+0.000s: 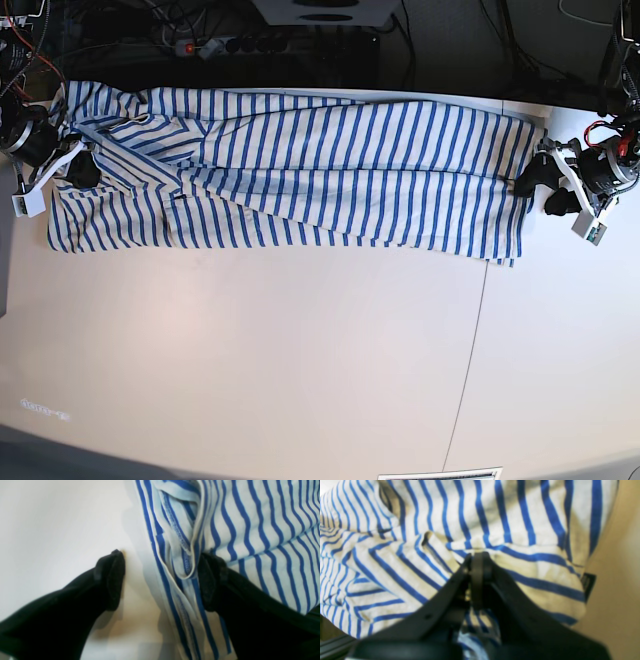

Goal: Fold the T-shirt properly
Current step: 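Lower the left gripper onto the strip end and grasp it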

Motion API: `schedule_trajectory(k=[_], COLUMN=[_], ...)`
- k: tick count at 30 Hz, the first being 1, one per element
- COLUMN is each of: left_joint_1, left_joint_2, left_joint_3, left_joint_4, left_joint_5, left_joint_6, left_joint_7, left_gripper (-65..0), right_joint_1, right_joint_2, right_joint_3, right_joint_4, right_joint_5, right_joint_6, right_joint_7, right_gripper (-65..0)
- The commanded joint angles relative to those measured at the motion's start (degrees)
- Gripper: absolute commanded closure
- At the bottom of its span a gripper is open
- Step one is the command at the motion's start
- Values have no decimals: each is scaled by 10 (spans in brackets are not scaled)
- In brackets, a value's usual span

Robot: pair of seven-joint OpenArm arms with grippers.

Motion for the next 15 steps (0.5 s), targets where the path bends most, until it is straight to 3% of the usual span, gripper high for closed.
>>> schedule_trajectory(k=[1, 15], left_joint_1=[-5, -4], left_joint_2=[-11, 11], left_joint_3=[-5, -3], left_joint_4=[5, 4], left_joint_5=[-6, -8], left_joint_6=[2, 3], left_joint_7=[-2, 19], left_gripper=[-472, -472], right_joint_1=[4, 4], right_joint_2=[12, 12], right_joint_3=[5, 5], right_joint_4=[7, 7], right_joint_5=[9, 9], right_joint_6=[39, 39], right_joint_7=[9, 9], right_gripper=[0, 0])
